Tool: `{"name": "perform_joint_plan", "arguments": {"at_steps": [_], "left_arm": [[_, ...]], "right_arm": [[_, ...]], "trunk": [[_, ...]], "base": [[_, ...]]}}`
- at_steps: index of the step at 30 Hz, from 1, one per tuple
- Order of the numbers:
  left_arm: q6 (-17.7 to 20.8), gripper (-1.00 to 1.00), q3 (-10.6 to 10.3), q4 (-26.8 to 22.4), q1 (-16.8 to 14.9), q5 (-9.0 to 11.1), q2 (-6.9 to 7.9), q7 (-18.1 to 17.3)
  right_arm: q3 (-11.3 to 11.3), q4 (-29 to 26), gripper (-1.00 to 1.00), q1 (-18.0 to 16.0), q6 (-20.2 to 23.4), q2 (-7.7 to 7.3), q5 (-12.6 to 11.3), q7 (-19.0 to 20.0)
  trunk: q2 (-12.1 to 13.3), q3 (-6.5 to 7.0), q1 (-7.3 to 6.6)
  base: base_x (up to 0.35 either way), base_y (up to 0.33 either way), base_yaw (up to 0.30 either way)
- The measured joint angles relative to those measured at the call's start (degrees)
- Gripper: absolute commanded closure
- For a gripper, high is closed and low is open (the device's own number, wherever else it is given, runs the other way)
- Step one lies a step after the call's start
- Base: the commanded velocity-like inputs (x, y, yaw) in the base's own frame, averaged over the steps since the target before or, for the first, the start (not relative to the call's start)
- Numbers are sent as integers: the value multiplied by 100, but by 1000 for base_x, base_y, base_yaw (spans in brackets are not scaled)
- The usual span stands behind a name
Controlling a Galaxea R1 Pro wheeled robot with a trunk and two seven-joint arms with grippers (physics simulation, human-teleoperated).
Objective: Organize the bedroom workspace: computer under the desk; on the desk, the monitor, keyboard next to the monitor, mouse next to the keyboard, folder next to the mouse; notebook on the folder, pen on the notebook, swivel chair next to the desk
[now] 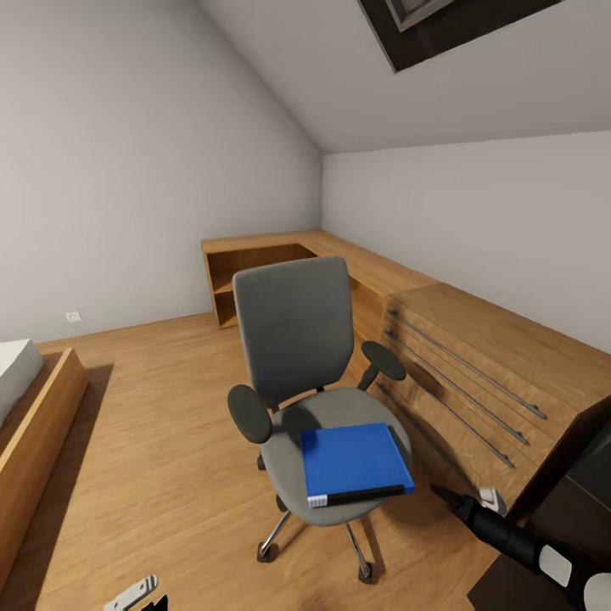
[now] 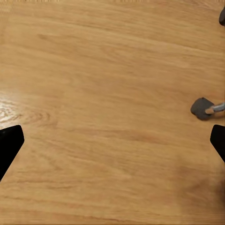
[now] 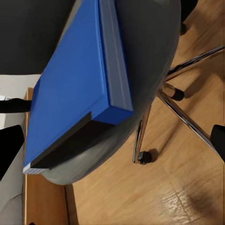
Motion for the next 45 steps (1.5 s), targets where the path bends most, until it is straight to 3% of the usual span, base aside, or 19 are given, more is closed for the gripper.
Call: {"name": "perform_joint_plan", "arguments": {"at_steps": [6,11,45], "left_arm": [[-385,-100,4,7,0,-7,0,9],[-461,-100,4,9,0,-8,-1,11],[-497,-100,13,26,0,-8,-5,12]], "right_arm": [[1,0,-100,6,-2,-2,0,3],[1,0,-100,7,-3,-9,0,4],[9,0,-100,10,-30,5,8,222]], "trunk": [[-241,-108,132],[-441,-198,242],[-443,-198,242]], "base": [[0,0,0],[0,0,0],[28,21,0]]}}
